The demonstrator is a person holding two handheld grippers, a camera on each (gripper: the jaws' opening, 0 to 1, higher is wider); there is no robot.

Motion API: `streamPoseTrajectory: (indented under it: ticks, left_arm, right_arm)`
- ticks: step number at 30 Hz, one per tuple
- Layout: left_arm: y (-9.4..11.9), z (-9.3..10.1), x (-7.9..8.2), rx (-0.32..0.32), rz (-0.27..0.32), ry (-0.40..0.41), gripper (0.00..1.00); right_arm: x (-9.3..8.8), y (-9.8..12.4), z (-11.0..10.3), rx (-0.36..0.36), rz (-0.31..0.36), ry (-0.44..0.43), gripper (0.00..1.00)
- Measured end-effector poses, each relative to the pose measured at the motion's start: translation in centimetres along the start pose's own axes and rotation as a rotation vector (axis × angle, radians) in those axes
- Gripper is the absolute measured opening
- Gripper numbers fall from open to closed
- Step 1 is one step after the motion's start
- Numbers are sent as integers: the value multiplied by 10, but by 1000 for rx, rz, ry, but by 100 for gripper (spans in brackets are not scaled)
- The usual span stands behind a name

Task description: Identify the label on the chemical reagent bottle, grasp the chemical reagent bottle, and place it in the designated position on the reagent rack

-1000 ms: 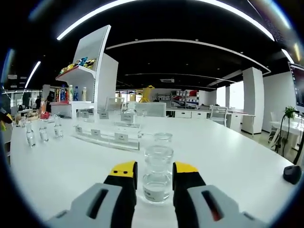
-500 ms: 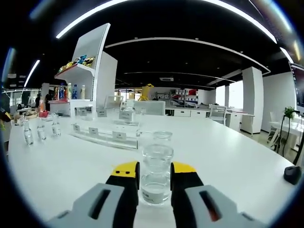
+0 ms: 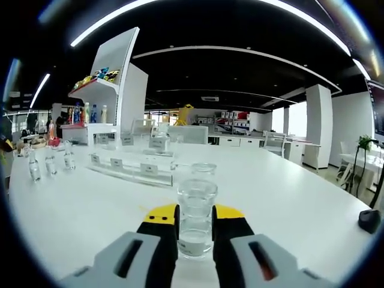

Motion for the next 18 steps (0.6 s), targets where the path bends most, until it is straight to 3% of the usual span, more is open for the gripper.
streamPoseTrajectory:
  ticks: [18]
  left_arm:
    - [-3, -2, -2, 0, -8, 7, 32]
  right_arm:
    - [0, -7, 1, -10, 6, -22, 21]
Point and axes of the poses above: the point that each gripper's makers call its tool centre point, and the gripper's own axes: y roughly backward along the fingers, z roughly to its right, x roughly out of its top, the point moved 9 cm from there along y, roughly backward along the fingers, and after that the axes turned 11 degrees about y, right-handed, at the moved point
